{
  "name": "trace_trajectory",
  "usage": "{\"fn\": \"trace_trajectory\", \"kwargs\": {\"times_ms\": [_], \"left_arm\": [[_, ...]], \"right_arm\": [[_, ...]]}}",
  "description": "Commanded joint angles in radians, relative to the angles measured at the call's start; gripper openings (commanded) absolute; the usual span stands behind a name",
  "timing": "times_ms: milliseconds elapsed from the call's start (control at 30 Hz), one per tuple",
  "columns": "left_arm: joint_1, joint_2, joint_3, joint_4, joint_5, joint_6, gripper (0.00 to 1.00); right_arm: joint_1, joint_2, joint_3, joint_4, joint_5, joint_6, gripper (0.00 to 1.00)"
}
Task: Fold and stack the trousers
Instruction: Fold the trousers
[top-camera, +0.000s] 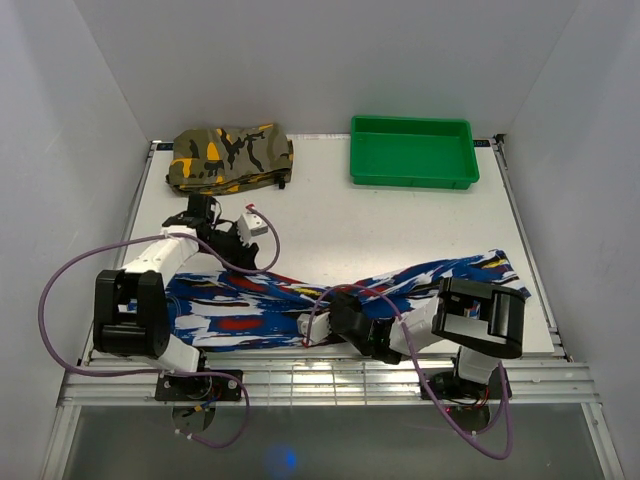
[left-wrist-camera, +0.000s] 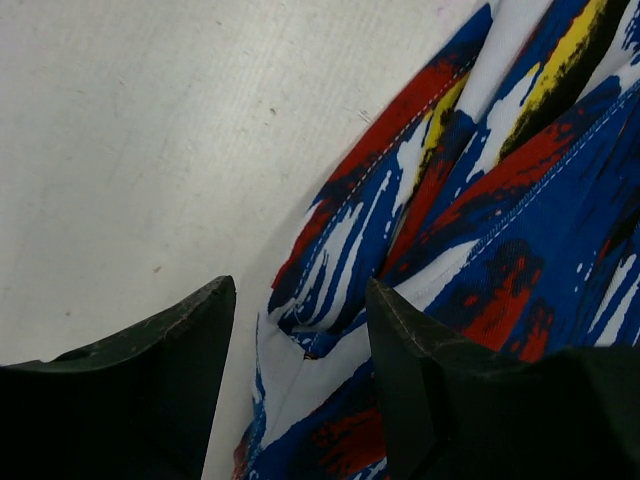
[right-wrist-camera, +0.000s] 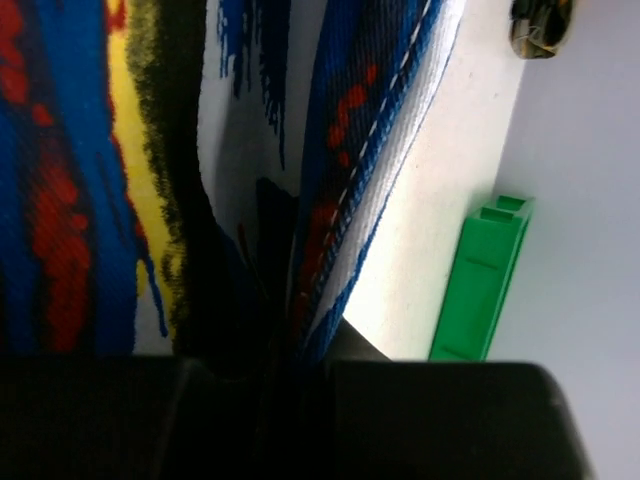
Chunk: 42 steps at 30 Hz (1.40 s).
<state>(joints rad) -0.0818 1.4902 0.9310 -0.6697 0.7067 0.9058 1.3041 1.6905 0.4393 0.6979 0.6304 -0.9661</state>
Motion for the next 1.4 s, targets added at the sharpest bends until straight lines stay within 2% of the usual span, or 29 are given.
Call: {"fn": "trace_trajectory", "kwargs": {"times_ms": [0, 167, 267, 400, 567, 733, 767, 833, 867, 1100, 1367], "left_arm": [[-0.009, 0.01, -0.012, -0.079, 0.008, 0.027, 0.66], [-0.009, -0.016, -0.087, 0.054, -0.053, -0.051, 0.63], [-0.013, -0.012, -0.089, 0.116, -0.081, -0.085, 0.63], [-0.032, 0.024, -0.063, 0.144, -0.084, -0.108, 0.64], [-0.065, 0.056, -0.064, 0.118, -0.017, -0.093, 0.58], [-0.098, 0.088, -0.089, 0.114, -0.006, -0.1, 0.4], [-0.098, 0.09, -0.089, 0.12, -0.009, -0.111, 0.25], [-0.098, 0.079, -0.095, 0.171, -0.05, -0.14, 0.11], [-0.098, 0.065, -0.115, 0.203, -0.071, -0.18, 0.0], [-0.096, -0.05, -0.196, 0.49, -0.245, -0.307, 0.0], [-0.092, -0.11, -0.241, 0.66, -0.406, -0.363, 0.0]], "right_arm": [[0.041, 0.055, -0.077, 0.155, 0.077, -0.086, 0.08], [0.106, 0.155, -0.151, 0.435, 0.13, -0.219, 0.08], [0.124, 0.202, -0.181, 0.543, 0.141, -0.27, 0.08], [0.129, 0.239, -0.188, 0.603, 0.146, -0.301, 0.08], [0.13, 0.25, -0.179, 0.617, 0.141, -0.315, 0.08], [0.132, 0.244, -0.177, 0.618, 0.14, -0.325, 0.08], [0.132, 0.239, -0.177, 0.617, 0.14, -0.326, 0.08], [0.135, 0.222, -0.178, 0.609, 0.14, -0.329, 0.08], [0.135, 0.216, -0.18, 0.598, 0.138, -0.329, 0.08], [0.146, 0.175, -0.191, 0.561, 0.146, -0.322, 0.08], [0.167, 0.169, -0.221, 0.549, 0.155, -0.303, 0.08]]}}
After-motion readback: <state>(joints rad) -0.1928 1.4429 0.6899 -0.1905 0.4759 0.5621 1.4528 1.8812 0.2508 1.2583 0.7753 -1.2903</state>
